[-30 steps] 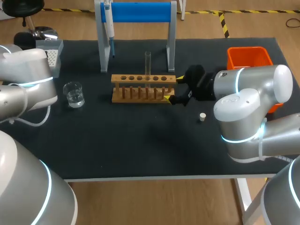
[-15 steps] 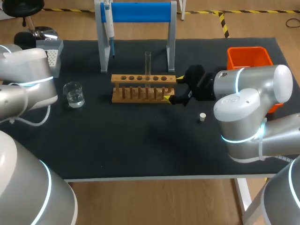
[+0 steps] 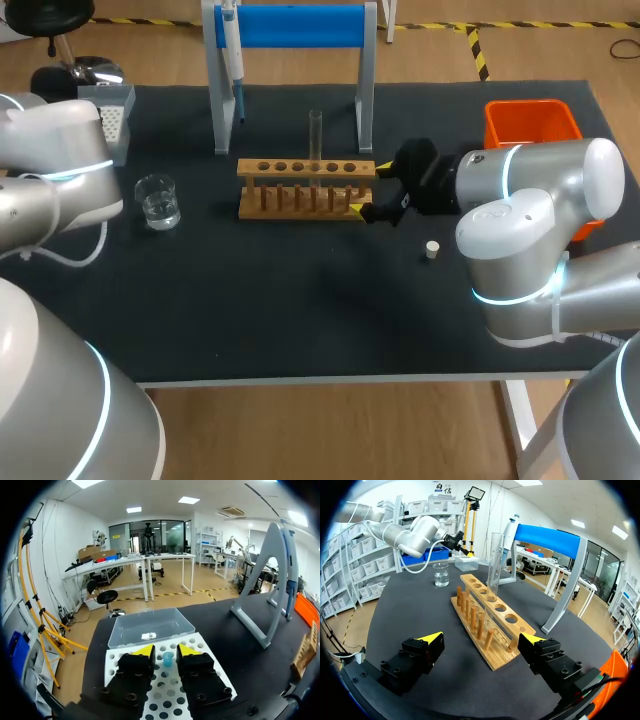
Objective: Invert the test tube, pick up the pipette, mount the tip to pipette, aspirate from beaker and dispense into the tube, eject the tip, return the pipette, and cap with the stopper.
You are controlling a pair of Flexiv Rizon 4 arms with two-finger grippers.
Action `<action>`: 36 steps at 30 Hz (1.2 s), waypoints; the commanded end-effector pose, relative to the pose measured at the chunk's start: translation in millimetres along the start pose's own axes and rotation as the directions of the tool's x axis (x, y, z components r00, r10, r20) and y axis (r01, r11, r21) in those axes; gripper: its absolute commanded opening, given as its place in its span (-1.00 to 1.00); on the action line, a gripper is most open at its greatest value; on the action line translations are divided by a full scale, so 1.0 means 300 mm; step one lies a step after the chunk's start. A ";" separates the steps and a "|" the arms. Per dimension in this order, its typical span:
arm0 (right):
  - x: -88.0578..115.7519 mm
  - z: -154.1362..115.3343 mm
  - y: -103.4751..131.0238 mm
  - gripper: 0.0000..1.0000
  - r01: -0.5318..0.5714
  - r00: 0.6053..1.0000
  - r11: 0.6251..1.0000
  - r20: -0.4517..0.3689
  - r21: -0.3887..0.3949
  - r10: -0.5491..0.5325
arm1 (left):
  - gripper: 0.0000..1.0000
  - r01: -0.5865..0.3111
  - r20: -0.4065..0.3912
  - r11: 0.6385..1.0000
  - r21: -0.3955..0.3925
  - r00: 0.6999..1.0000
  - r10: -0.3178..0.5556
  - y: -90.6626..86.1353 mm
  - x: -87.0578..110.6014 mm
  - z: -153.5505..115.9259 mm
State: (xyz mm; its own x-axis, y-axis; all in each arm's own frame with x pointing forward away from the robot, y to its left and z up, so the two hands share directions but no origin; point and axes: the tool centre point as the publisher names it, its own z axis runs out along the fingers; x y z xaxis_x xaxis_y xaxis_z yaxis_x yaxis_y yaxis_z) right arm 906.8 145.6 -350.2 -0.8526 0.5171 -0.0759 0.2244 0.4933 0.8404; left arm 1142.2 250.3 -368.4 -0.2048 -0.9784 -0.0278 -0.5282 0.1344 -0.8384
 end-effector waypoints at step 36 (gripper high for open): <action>0.001 0.000 -0.001 1.00 0.000 1.000 1.000 0.000 0.000 0.000 | -1.00 -0.019 0.017 0.999 0.028 1.000 0.019 -0.068 0.013 -0.028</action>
State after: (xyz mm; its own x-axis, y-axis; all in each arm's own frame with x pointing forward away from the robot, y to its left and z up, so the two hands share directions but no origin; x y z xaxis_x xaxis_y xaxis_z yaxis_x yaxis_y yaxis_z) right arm 906.8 145.6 -350.2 -0.8526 0.5171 -0.0759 0.2244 0.4933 0.8404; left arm 1145.9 246.2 -348.4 -0.2026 -0.9778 -0.0525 -0.5014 0.1497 -0.8522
